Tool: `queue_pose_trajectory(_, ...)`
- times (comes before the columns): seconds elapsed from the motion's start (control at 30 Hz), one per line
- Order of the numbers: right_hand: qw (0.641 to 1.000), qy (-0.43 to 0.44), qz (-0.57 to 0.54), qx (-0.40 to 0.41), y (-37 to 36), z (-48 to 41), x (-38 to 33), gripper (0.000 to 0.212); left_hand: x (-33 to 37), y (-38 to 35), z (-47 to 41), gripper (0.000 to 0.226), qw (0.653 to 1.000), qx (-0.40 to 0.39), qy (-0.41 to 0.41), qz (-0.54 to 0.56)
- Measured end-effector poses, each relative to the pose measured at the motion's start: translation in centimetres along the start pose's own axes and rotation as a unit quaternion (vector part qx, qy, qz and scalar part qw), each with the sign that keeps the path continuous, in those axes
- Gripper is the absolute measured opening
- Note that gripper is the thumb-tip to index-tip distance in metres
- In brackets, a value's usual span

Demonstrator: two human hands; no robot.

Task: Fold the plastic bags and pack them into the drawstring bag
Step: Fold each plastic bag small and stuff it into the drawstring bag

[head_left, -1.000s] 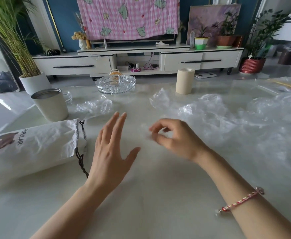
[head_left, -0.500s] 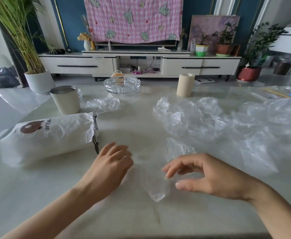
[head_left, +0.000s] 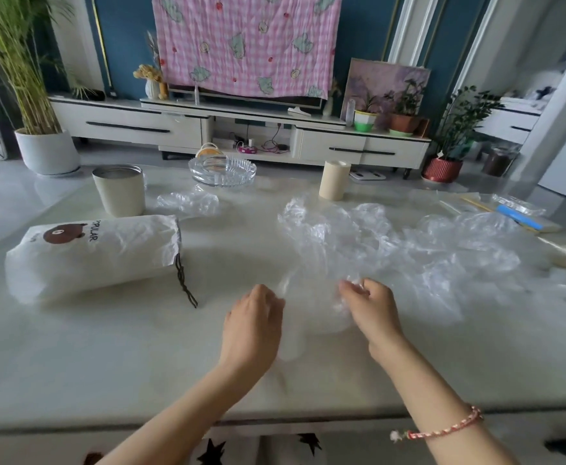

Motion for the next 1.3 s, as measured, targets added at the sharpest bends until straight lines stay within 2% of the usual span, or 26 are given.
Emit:
queue_pose_trajectory(0.03,0.998,-0.012,-0.056,0.015,0.4,0.1,-0.2,0.031,0.2,0.6,0.0,0.014,0.997,0.006,-0.011,0.071)
queue_pose_trajectory(0.1,0.992,-0.013,-0.124,0.018,1.1,0.5,-0.8,0.022,0.4,1.6,0.0,0.019,0.989,-0.004,-0.027,0.143)
queue_pose_trajectory(0.17,0.992,0.003,-0.122,0.007,1.5,0.8,-1.4,0.017,0.4,1.9,-0.2,0.019,0.983,-0.056,-0.032,0.174)
queue_pose_trajectory(0.27,0.994,0.004,-0.106,-0.015,1.5,1.3,-1.2,0.017,0.3,1.3,0.1,0.03,0.971,-0.176,-0.048,0.156)
queue_pose_trajectory(0.33,0.997,0.013,-0.067,-0.022,1.5,1.4,-1.1,0.016,0.0,1.7,0.5,0.034,0.97,-0.208,-0.092,0.081)
queue_pose_trajectory(0.37,0.999,0.028,-0.019,-0.023,1.7,1.4,-1.3,0.015,-0.2,2.2,0.5,0.032,0.972,-0.199,-0.12,0.034)
queue_pose_trajectory(0.43,0.994,0.058,0.089,-0.033,1.6,1.7,-1.5,0.012,-0.1,3.8,0.3,0.03,0.968,-0.125,-0.201,-0.077)
queue_pose_trajectory(0.53,0.978,0.05,0.185,-0.084,1.1,3.0,-1.4,0.02,0.4,4.8,1.1,0.059,0.92,-0.007,-0.317,-0.232)
queue_pose_trajectory(0.6,0.938,0.067,0.309,-0.143,0.5,4.2,-1.8,0.035,0.7,4.2,2.5,0.073,0.893,0.019,-0.361,-0.267)
queue_pose_trajectory(0.67,0.902,0.147,0.389,-0.116,0.9,5.1,-3.7,0.042,1.6,3.5,4.5,0.06,0.869,0.023,-0.421,-0.259)
queue_pose_trajectory(0.73,0.893,0.295,0.337,-0.051,1.3,6.3,-7.3,0.034,1.9,2.6,5.5,0.032,0.849,0.021,-0.469,-0.242)
queue_pose_trajectory(0.77,0.885,0.353,0.3,-0.054,1.0,6.7,-8.4,0.028,1.8,2.3,5.3,0.024,0.852,0.012,-0.469,-0.234)
queue_pose_trajectory(0.8,0.881,0.386,0.261,-0.089,0.2,6.9,-8.9,0.024,1.5,1.9,4.9,0.021,0.858,0.001,-0.462,-0.224)
queue_pose_trajectory(0.83,0.886,0.378,0.218,-0.157,-1.0,7.1,-8.6,0.024,1.2,1.7,4.5,0.021,0.87,-0.015,-0.448,-0.207)
queue_pose_trajectory(0.9,0.896,0.27,0.151,-0.319,-3.5,7.4,-6.2,0.049,0.7,1.5,3.8,0.023,0.904,-0.061,-0.395,-0.154)
queue_pose_trajectory(0.97,0.887,0.208,0.151,-0.385,-4.4,7.3,-3.6,0.072,-0.2,1.8,3.0,0.024,0.933,-0.082,-0.333,-0.111)
queue_pose_trajectory(1.0,0.888,0.202,0.151,-0.384,-4.4,7.0,-2.7,0.07,-0.7,2.1,2.9,0.024,0.94,-0.079,-0.317,-0.099)
queue_pose_trajectory(1.03,0.895,0.202,0.142,-0.371,-4.3,6.4,-2.2,0.06,-1.0,2.5,2.5,0.027,0.946,-0.075,-0.304,-0.088)
queue_pose_trajectory(1.13,0.933,0.188,0.082,-0.294,-3.7,3.7,-1.3,0.015,-2.7,2.8,0.9,0.058,0.966,-0.105,-0.231,-0.051)
queue_pose_trajectory(1.17,0.944,0.172,0.065,-0.274,-3.7,2.7,-1.0,0.007,-3.1,2.7,0.6,0.058,0.97,-0.099,-0.214,-0.054)
queue_pose_trajectory(1.27,0.965,0.114,0.059,-0.23,-4.2,0.5,-0.6,0.026,-3.5,2.8,-0.7,0.014,0.987,-0.053,-0.153,-0.017)
queue_pose_trajectory(1.3,0.967,0.096,0.082,-0.219,-4.4,-0.1,-0.5,0.033,-3.7,2.9,-1.4,0.02,0.993,-0.039,-0.113,0.005)
Point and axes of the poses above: each hand's wrist, its own z-axis away from the middle knuckle, its own y-axis out of the back of the hand, x = y × z, the point moved 9 cm from there along -z, towards the middle knuckle, and after that the axes turned 9 degrees about y, right-handed, at the moved point
